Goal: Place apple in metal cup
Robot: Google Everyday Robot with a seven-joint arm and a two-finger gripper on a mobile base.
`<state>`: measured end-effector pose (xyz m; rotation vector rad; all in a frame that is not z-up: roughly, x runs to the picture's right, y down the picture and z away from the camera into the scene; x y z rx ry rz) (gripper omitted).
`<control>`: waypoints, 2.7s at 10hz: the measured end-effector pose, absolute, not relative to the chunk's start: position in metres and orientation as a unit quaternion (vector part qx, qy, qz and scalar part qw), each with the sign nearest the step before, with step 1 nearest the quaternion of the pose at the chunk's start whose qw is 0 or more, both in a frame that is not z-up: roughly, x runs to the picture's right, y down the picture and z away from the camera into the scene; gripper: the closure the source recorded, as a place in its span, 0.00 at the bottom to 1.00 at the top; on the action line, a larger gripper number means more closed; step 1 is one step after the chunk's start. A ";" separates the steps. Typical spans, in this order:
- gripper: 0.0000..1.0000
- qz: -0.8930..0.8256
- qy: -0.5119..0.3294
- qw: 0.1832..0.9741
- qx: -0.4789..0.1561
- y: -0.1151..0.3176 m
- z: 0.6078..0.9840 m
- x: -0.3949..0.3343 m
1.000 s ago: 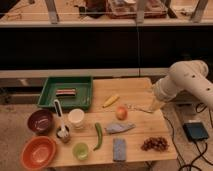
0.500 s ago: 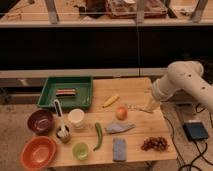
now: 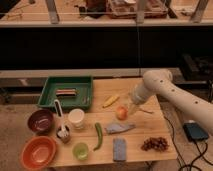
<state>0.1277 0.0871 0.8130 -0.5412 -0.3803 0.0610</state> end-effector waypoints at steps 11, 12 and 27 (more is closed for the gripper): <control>0.35 0.042 -0.204 0.934 -0.289 0.108 0.833 0.134; 0.35 0.044 -0.205 0.934 -0.290 0.111 0.835 0.132; 0.53 0.031 -0.201 0.925 -0.321 0.139 0.869 0.102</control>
